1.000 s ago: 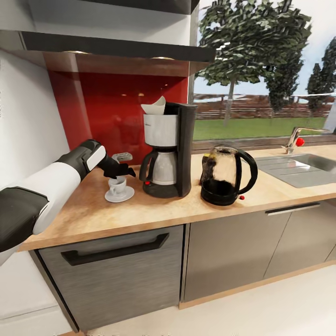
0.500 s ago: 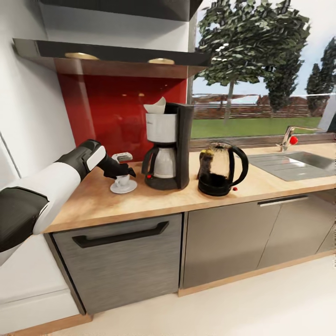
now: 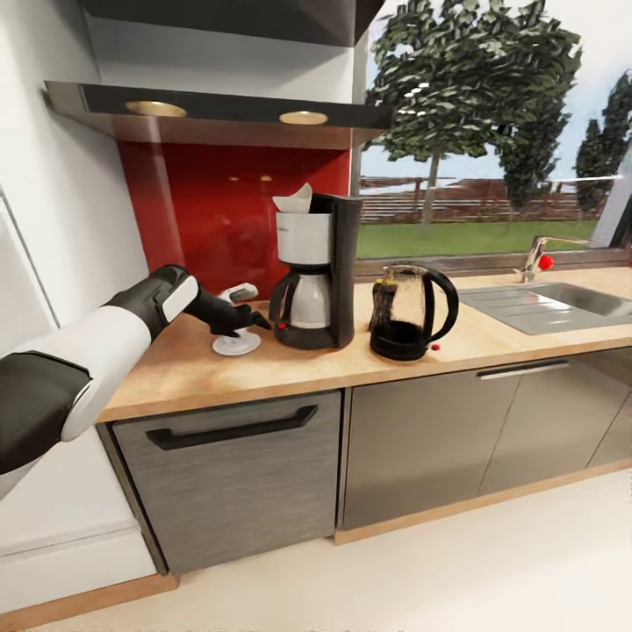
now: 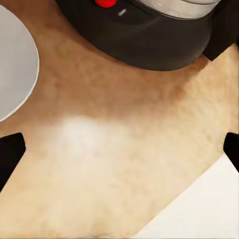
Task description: Set up a coffee station on the kitchen countertop: keep the coffee maker on the countertop, move the bottle of coffee from the kitchen shelf to the counter next to the coffee maker, place a paper coffee filter on top of the coffee maker, put the saucer next to the coffee maker with the coffee cup on the saucer, and place the electric kettle next to the coffee maker.
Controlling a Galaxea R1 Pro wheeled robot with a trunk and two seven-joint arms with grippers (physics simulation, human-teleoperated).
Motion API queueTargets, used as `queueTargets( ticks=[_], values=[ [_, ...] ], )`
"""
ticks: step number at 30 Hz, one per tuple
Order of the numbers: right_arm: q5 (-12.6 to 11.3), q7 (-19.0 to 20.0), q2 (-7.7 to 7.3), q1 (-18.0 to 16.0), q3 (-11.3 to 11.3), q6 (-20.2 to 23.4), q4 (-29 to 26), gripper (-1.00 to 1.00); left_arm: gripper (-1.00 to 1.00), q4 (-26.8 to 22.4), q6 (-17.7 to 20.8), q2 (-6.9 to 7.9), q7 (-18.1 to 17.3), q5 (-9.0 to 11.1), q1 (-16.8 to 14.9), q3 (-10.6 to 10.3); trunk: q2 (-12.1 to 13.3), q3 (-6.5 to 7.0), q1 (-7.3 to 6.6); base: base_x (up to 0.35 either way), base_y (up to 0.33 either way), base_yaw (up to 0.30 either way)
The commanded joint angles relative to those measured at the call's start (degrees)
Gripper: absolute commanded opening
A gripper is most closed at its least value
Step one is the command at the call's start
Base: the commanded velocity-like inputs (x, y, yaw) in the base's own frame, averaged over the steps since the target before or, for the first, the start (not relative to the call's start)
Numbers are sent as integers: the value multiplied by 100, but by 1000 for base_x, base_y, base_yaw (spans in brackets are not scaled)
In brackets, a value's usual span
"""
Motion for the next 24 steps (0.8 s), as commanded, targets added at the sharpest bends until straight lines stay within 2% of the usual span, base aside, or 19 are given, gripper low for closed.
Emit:
queueTargets(
  ticks=[1,2,4,5,7,8,11,12,13,14,16,17,18,19,20,23,24],
  values=[
    [-49,29,2,-7,47,-21,14,100,100,16,2,4,-188,-36,-4,-30,-3,-6,-1,-64,0,0],
    [-49,29,2,-7,47,-21,14,100,100,48,-7,3,-526,-37,-2,-37,-3,-6,-1,-41,0,0],
    [-49,29,2,-7,47,-20,14,100,100,68,-19,3,-973,-40,17,-44,-3,-6,-1,-27,0,0],
    [-49,29,2,-7,47,-20,16,100,100,81,-30,3,-1427,-44,54,-61,-3,-6,-1,-17,0,0],
    [-49,29,2,-7,47,-21,17,100,100,86,-51,1,-1812,-50,110,-115,-3,-6,-1,-12,0,0],
    [-49,29,2,-7,47,-22,16,100,100,82,-74,-12,-2159,-51,211,-238,-3,-6,-1,-7,0,0],
    [-49,29,2,-7,47,-21,16,100,100,69,-115,-83,-2844,-51,449,-453,-3,-6,-1,-4,0,0],
    [-49,29,2,-7,47,-22,15,100,100,66,-181,-161,-3213,-53,577,-521,-3,-6,-1,-2,0,0],
    [-49,29,2,-7,47,-21,15,100,100,63,-414,-294,-3658,-56,792,-650,-3,-6,-1,0,0,0],
    [-49,29,2,-7,47,-22,16,100,100,62,-670,-396,-3847,-57,940,-793,-3,-6,-1,0,0,0],
    [-49,29,2,-7,47,-21,15,100,100,61,-1149,-580,-4022,-58,1192,-1076,-3,-6,-1,0,0,0],
    [-49,29,2,-7,47,-20,15,100,100,61,-1550,-737,-4173,-59,1428,-1296,-3,-6,-1,0,0,0],
    [-49,29,2,-7,47,-20,17,100,100,61,-1753,-809,-4271,-59,1549,-1401,-3,-6,-1,0,0,0],
    [-49,29,2,-7,47,-21,16,100,100,60,-2149,-914,-4489,-59,1771,-1579,-3,-6,-1,0,0,0],
    [-49,29,2,-7,47,-21,16,100,100,60,-2341,-952,-4595,-59,1873,-1652,-3,-6,-1,0,0,0],
    [-49,29,2,-7,47,-20,19,100,100,93,-3284,-1054,-4996,-61,2452,-1874,-3,-6,-1,0,0,0],
    [-49,29,2,-7,47,-20,20,100,100,97,-3390,-1059,-5026,-64,2565,-1890,-3,-6,-1,0,0,0]
  ],
)
